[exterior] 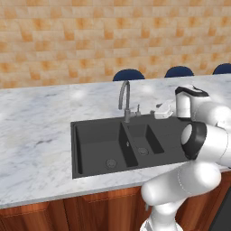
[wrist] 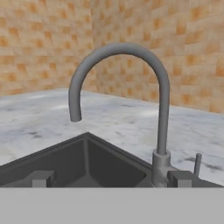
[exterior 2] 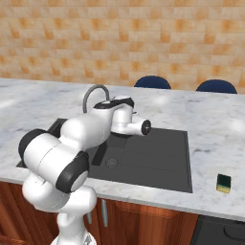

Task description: Soak the sponge with water for a few seconds and then drop it inside the sink.

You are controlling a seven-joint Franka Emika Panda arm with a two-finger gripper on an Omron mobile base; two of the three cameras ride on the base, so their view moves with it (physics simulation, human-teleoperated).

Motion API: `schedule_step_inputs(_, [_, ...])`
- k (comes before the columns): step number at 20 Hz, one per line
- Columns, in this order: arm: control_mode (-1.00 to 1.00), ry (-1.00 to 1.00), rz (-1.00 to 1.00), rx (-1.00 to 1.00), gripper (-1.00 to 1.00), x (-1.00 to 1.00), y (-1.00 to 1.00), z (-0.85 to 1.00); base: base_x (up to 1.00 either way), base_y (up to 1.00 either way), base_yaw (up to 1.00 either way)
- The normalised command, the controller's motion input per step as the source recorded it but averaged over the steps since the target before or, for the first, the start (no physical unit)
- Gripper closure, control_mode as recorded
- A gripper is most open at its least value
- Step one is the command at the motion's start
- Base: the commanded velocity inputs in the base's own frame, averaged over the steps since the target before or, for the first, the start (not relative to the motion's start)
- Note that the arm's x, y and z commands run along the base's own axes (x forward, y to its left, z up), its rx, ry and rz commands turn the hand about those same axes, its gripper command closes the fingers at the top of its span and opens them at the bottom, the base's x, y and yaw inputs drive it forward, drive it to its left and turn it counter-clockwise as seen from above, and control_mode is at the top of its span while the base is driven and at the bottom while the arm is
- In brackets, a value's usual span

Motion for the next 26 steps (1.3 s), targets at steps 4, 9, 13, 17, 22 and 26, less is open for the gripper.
schedule_step_inputs(4, [-1.00, 0.05, 0.00, 0.00, -1.00, 0.16, 0.02, -0.06, 0.00, 0.00, 0.00])
schedule_step_inputs(9, [-1.00, 0.01, 0.00, 0.01, -1.00, 0.18, 0.05, -0.13, 0.00, 0.00, 0.00])
schedule_step_inputs(13, [-1.00, 0.00, 0.00, 0.02, -1.00, 0.15, 0.06, -0.19, 0.00, 0.00, 0.00])
schedule_step_inputs(17, [-1.00, 0.00, 0.00, 0.03, -1.00, 0.09, 0.04, -0.23, 0.00, 0.00, 0.00])
schedule_step_inputs(22, [-1.00, 0.00, 0.00, 0.03, -1.00, 0.07, 0.03, -0.19, 0.00, 0.00, 0.00])
schedule_step_inputs(26, [-1.00, 0.00, 0.00, 0.04, -1.00, 0.07, 0.03, -0.19, 0.00, 0.00, 0.00])
